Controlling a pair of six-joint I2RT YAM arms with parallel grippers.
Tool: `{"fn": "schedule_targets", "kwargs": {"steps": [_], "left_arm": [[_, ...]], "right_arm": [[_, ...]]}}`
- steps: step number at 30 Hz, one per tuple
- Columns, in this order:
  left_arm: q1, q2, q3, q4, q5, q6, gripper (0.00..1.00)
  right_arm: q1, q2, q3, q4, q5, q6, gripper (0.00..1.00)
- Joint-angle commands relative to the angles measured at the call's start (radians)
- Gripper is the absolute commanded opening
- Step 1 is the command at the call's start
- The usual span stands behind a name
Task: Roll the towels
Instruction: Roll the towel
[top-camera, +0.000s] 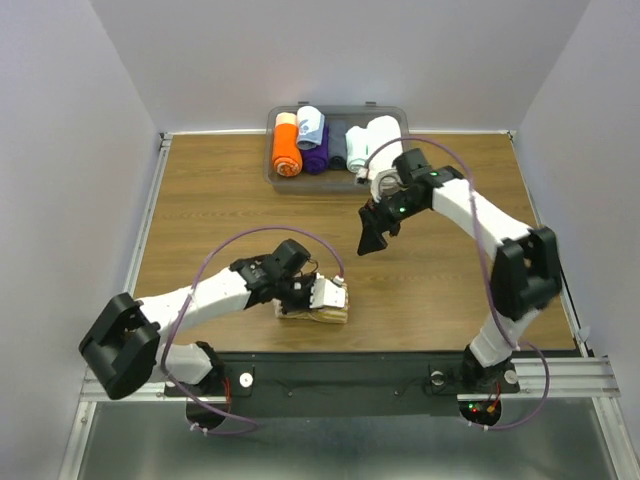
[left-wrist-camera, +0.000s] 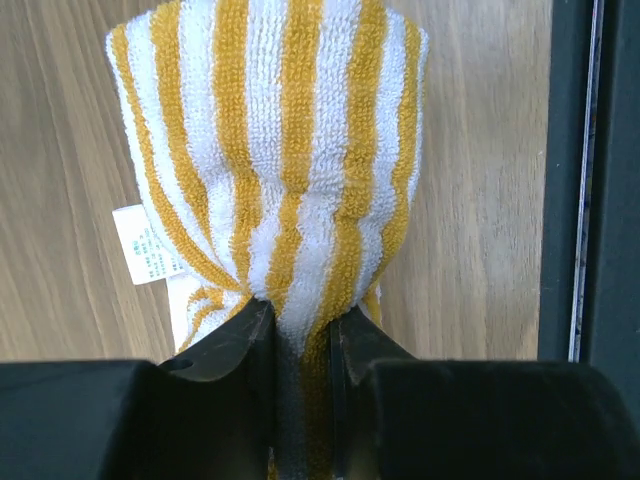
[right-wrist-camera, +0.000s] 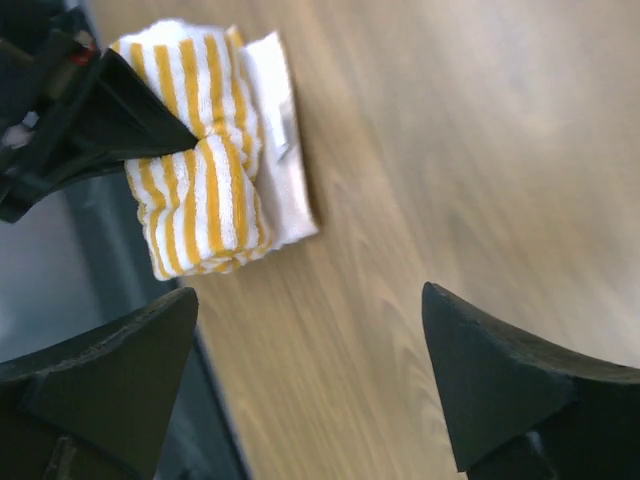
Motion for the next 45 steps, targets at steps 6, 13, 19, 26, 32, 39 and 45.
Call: {"fn": "schedule_targets", "kwargs": {"steps": [6, 13, 19, 26, 32, 39, 45], "left_arm": [[0.137, 0.239, 0.199, -0.344, 0.271, 0.094, 0.06], [0.287, 0.537, 0.444, -0.542, 0.417, 0.172, 0.06], [0.375, 0.715, 0.581, -0.651, 0.477, 0.21, 0.06], [0.421, 0.809, 0.682, -0.691, 0.49, 0.207, 0.06], [0.435, 0.845, 0.725, -0.722, 0.49, 0.226, 0.06], [0.446, 0.861, 0.745, -0.731, 0.49, 0.244, 0.07], [0.453, 0.876, 0.747, -0.745, 0.499, 0.27, 0.08]], "right_arm": [[0.014, -0.466, -0.171, 0.165, 0.232, -0.032, 1.0], [0.136, -0.531, -0.194, 0.118, 0.45, -0.133, 1.0], [0.276, -0.514, -0.24, 0.17, 0.652, -0.195, 1.0], [0.471, -0.4, -0.233, 0.3, 0.777, -0.167, 1.0], [0.655, -0.318, -0.275, 0.45, 0.926, -0.143, 1.0], [0.71, -0.22, -0.295, 0.542, 0.969, -0.131, 1.0], [0.712, -0.166, -0.325, 0.587, 0.978, -0.147, 1.0]]}}
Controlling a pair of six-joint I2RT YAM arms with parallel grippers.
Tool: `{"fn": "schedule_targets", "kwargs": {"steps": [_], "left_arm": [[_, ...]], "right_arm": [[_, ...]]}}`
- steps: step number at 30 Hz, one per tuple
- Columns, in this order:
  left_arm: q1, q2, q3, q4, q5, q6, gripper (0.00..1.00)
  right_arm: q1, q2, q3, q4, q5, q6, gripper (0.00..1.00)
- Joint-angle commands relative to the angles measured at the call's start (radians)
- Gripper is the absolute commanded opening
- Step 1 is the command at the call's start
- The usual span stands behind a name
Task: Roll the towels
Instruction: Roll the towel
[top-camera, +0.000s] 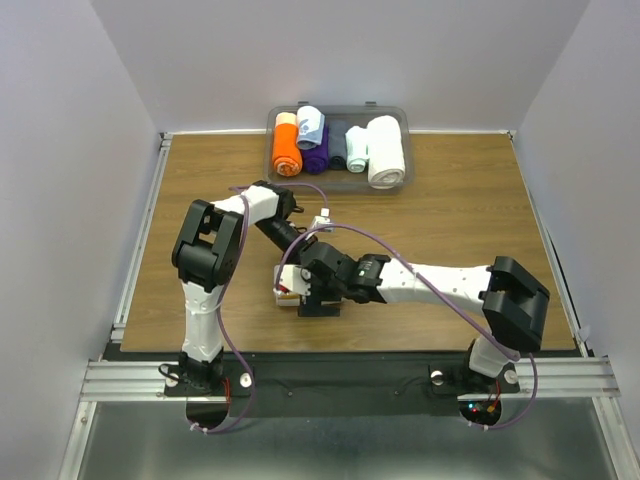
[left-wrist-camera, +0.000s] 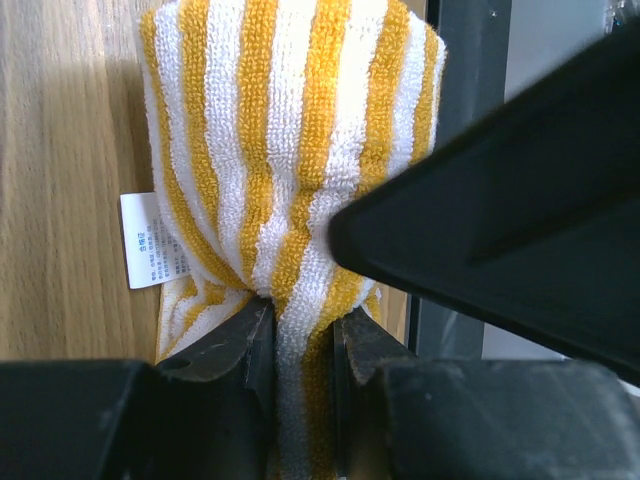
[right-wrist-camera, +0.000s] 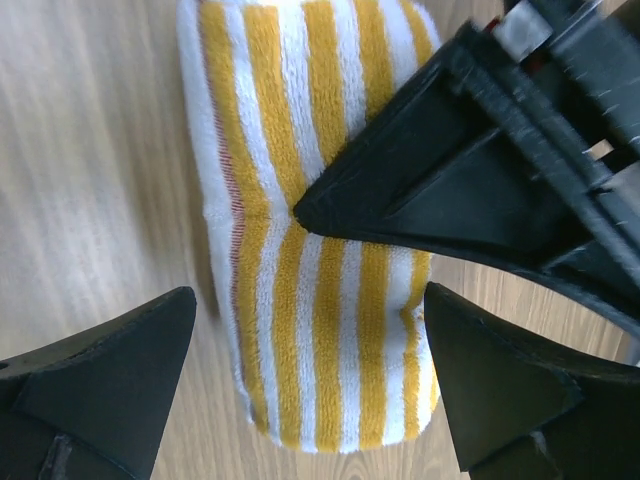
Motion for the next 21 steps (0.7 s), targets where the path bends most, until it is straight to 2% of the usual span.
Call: {"fn": "schedule_targets", "kwargs": {"steps": [1, 11, 21], "left_arm": [[0.017, 0.044, 0.012, 0.036, -0.134, 0.075, 0.08], [0.037, 0.071, 0.049, -0.002, -0.113, 0.102, 0.09], [0.054, 0.081, 0.049, -0.018, -0.102, 0.131, 0.12]], "right_arm": [[0.003, 0.022, -0.029, 0.096, 0.029, -0.006, 1.0], [0.001, 0.082, -0.092, 0.149, 0.001, -0.009, 1.0], [0.001, 0.125, -0.161, 0.217, -0.011, -0.003, 0.84]]}}
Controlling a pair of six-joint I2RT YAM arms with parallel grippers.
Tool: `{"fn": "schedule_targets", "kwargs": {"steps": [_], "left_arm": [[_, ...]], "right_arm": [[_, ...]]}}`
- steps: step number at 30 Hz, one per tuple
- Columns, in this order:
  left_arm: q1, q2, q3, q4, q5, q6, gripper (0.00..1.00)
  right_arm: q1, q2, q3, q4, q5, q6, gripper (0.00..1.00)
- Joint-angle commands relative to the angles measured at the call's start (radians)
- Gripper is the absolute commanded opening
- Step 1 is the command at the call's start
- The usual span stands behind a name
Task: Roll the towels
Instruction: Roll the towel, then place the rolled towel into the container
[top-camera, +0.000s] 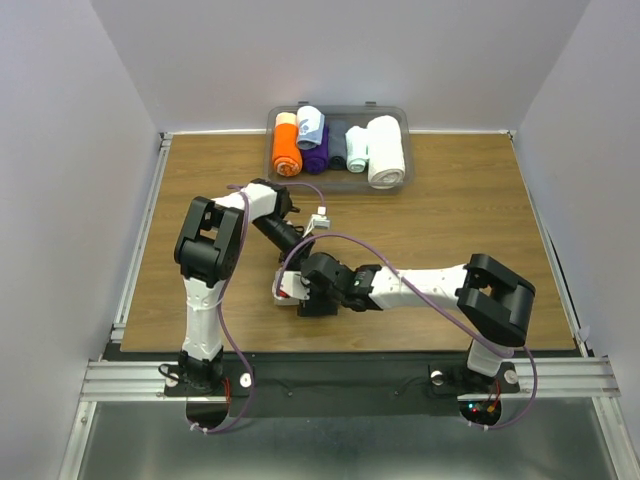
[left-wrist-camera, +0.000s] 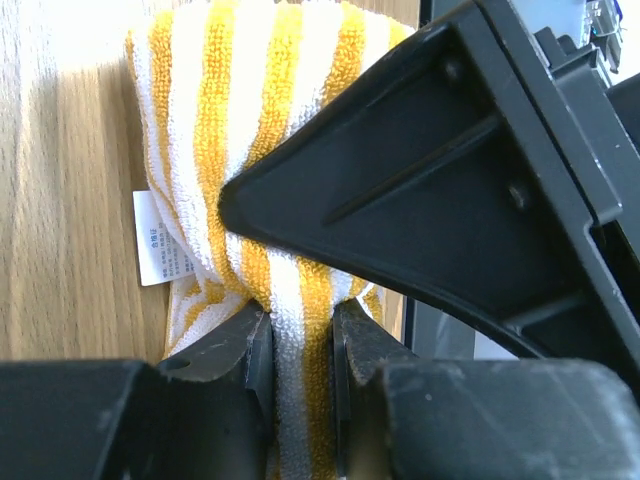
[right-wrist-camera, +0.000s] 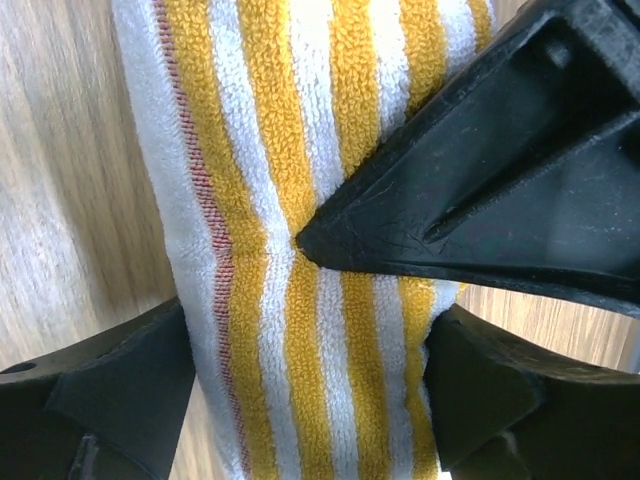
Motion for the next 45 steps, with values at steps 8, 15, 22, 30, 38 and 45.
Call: {"fn": "schedule_targets", "kwargs": {"steps": [8, 15, 22, 30, 38, 45], "left_arm": [[0.042, -0.005, 0.041, 0.077, -0.147, 0.075, 0.33], [0.105, -0.127, 0.053, 0.125, -0.262, 0.032, 0.45], [0.172, -0.199, 0.072, 0.05, -0.326, 0.092, 0.49], [0.339, -0.308, 0.19, 0.051, -0.258, 0.026, 0.55], [0.407, -0.56, 0.117, 0.351, -0.26, -0.27, 0.7], [0.407, -0.736, -0.048, 0.597, -0.3, -0.464, 0.73]], "right_arm": [[-0.026, 0.045, -0.103, 0.022, -0.072, 0.007, 0.51], [-0.039, 0.019, -0.143, 0.021, -0.082, 0.009, 0.42], [-0.049, 0.028, -0.161, 0.013, -0.092, 0.021, 0.36], [-0.069, 0.045, -0.14, -0.071, -0.213, 0.061, 0.31], [-0.19, 0.082, -0.025, -0.177, -0.44, 0.192, 0.01], [-0.398, 0.05, 0.168, -0.243, -0.703, 0.386, 0.01]]}}
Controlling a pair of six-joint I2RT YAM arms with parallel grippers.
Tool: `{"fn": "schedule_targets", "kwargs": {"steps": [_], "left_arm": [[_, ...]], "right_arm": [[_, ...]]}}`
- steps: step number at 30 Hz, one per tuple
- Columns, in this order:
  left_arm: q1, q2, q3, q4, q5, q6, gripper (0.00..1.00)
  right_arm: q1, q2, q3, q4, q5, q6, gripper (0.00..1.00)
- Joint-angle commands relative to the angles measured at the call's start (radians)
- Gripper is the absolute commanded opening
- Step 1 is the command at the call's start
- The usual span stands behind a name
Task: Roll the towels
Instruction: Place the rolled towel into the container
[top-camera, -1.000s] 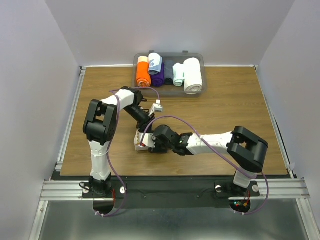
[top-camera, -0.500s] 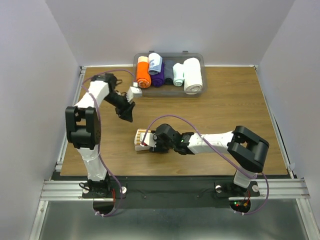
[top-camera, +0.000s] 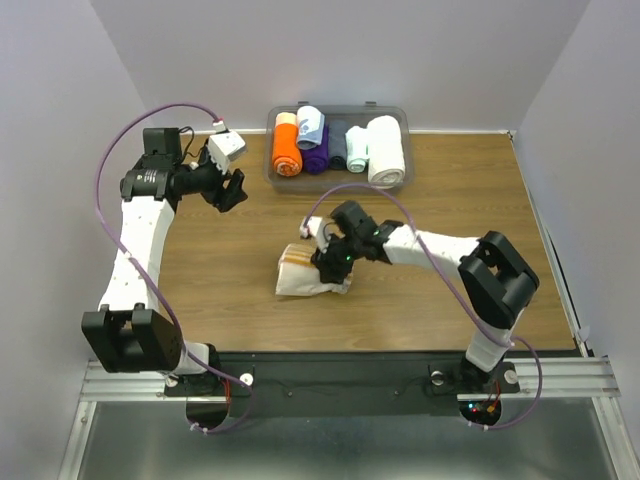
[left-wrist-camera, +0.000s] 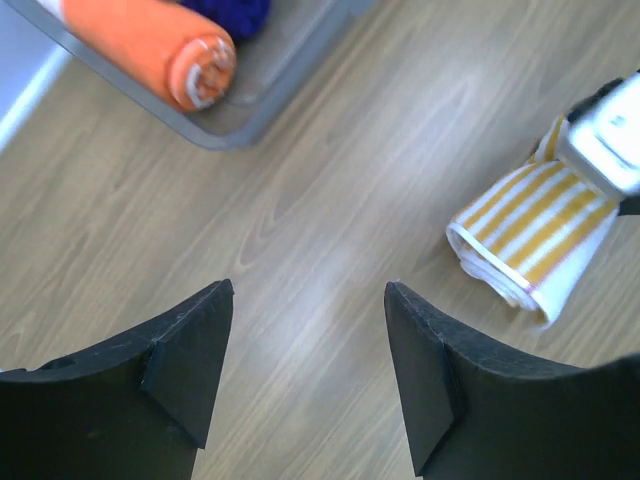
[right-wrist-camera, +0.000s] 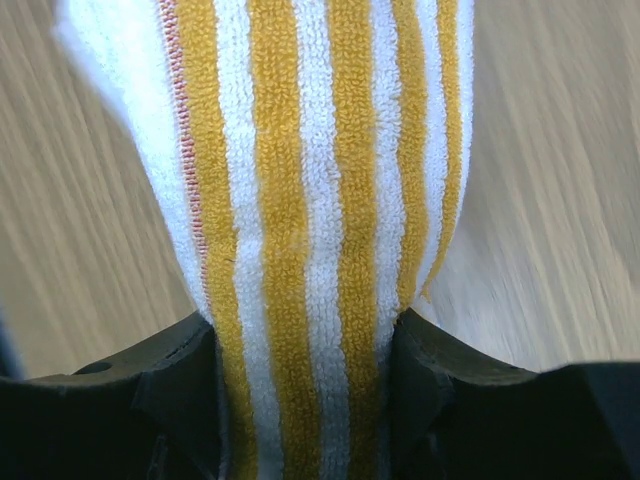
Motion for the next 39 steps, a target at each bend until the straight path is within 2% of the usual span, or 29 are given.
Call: {"fn": "schedule_targets", "kwargs": {"steps": [1, 7, 10, 14, 18, 19, 20, 24, 28, 30, 32, 39], "left_arm": [[0.001, -0.044, -0.068, 0.162, 0.009, -0.176, 0.73], [-0.001, -0.106, -0.149, 0.248, 0.05, -0.285, 0.75], [-0.001, -0.147, -0.19, 0.29, 0.055, -0.318, 0.86], [-0.001, -0.164, -0.206, 0.305, 0.061, -0.349, 0.88], [-0.001, -0.173, -0.224, 0.328, 0.072, -0.369, 0.88], [-0.001, -0.178, -0.258, 0.352, 0.072, -0.384, 0.88], [-0.001, -0.178, -0.258, 0.353, 0.072, -0.385, 0.88], [-0.001, -0.193, -0.293, 0.371, 0.062, -0.378, 0.89], [-0.001, -0.199, -0.316, 0.377, 0.05, -0.365, 0.89], [-0.001, -0.196, -0.322, 0.377, 0.052, -0.358, 0.89], [-0.001, -0.192, -0.322, 0.377, 0.049, -0.357, 0.89], [-0.001, -0.195, -0.351, 0.397, 0.053, -0.368, 0.89]], "right_arm": [[-0.115, 0.004, 0.089, -0.169, -0.216, 0.204, 0.01], [-0.242, -0.002, 0.272, -0.167, -0.287, 0.342, 0.01], [-0.308, 0.007, 0.37, -0.166, -0.249, 0.442, 0.0], [-0.397, 0.042, 0.531, -0.163, -0.149, 0.517, 0.01], [-0.44, 0.124, 0.713, -0.163, -0.031, 0.551, 0.01], [-0.479, 0.259, 0.86, -0.163, 0.083, 0.577, 0.01], [-0.48, 0.26, 0.861, -0.163, 0.084, 0.577, 0.01], [-0.527, 0.389, 1.04, -0.163, 0.089, 0.636, 0.01], [-0.534, 0.458, 1.119, -0.161, 0.041, 0.539, 0.01], [-0.532, 0.466, 1.136, -0.158, 0.026, 0.394, 0.01], [-0.532, 0.452, 1.101, -0.146, 0.018, 0.218, 0.01], [-0.532, 0.372, 0.91, -0.085, -0.05, -0.198, 0.01]]}}
